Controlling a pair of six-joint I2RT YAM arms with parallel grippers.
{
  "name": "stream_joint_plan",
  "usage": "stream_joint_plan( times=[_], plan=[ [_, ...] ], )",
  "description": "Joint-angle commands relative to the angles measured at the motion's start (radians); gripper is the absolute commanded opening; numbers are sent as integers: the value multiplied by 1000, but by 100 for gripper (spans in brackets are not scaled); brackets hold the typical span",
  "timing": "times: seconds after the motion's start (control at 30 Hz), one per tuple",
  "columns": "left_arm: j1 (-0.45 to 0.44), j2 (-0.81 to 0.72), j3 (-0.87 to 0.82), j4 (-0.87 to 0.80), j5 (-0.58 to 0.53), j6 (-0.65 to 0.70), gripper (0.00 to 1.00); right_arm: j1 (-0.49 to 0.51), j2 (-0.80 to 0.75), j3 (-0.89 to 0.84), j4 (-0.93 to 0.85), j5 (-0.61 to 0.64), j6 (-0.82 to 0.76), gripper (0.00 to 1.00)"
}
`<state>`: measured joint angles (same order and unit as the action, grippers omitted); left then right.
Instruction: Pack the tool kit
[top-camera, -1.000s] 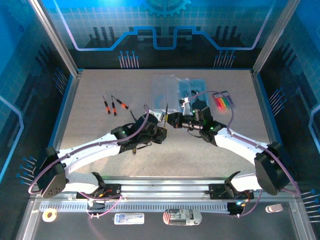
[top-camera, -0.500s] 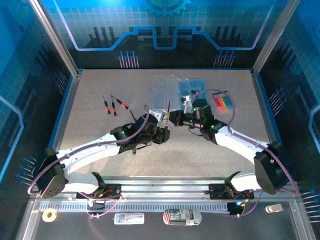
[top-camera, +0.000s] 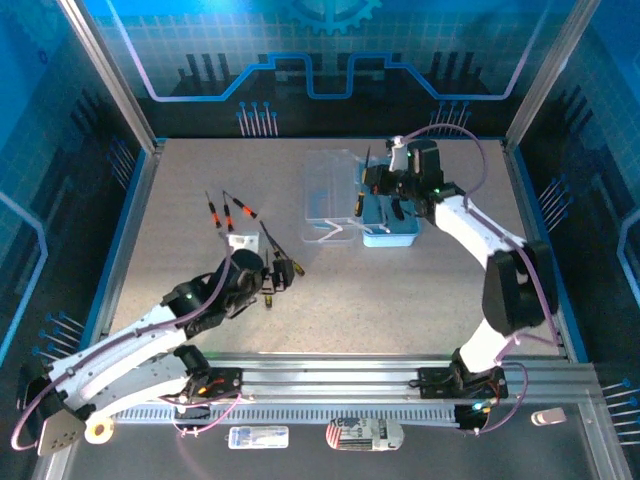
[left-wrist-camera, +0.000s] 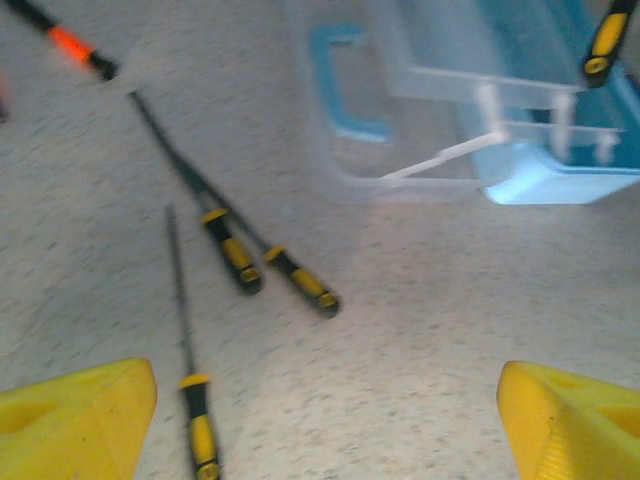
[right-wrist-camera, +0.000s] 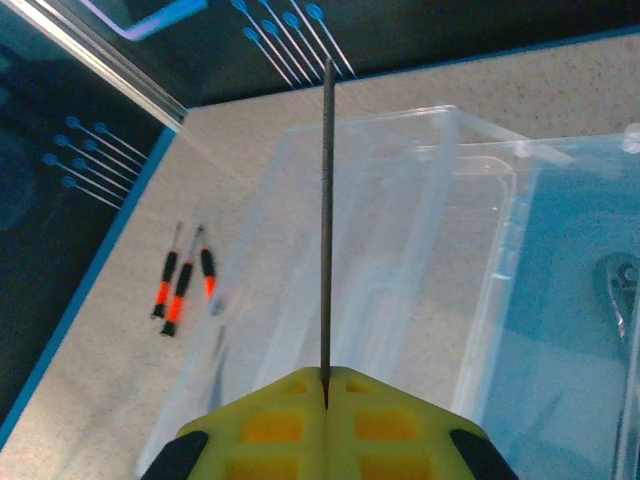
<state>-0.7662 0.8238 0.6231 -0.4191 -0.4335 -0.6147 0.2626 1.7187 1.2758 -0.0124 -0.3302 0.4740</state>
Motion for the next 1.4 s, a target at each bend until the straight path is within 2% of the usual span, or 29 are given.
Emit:
stream_joint_plan(
  times=[0.0, 0.1, 0.2, 0.57, 0.77, 1.07, 1.13, 1.37],
  plan=[
    [21, -70, -39, -73, -53, -74, 90, -33, 99, 109, -92, -74, -26, 0],
    [24, -113, -52, -92, -52, -75, 90, -56, 163, 171, -99, -98, -29, 0],
    [27, -124, -61, -97, -61, -68, 90, -79, 243, 232, -106, -174, 1, 0],
    [38, -25, -38, -38, -35, -40, 90, -90, 391, 275, 9, -380, 155, 0],
    [40, -2, -29, -25, -17, -42, 91, -89, 428, 299, 5, -430, 176, 0],
    [39, 10, -25, -22, 4, -54, 92, -88, 420, 301, -33, -393, 179, 8],
    [40, 13, -22, -21, 9, -56, 92, -88, 416, 301, -38, -386, 187, 15],
    [41, 14, -11, -31, 10, -54, 94, -88, 385, 284, -46, -353, 198, 20]
  ],
)
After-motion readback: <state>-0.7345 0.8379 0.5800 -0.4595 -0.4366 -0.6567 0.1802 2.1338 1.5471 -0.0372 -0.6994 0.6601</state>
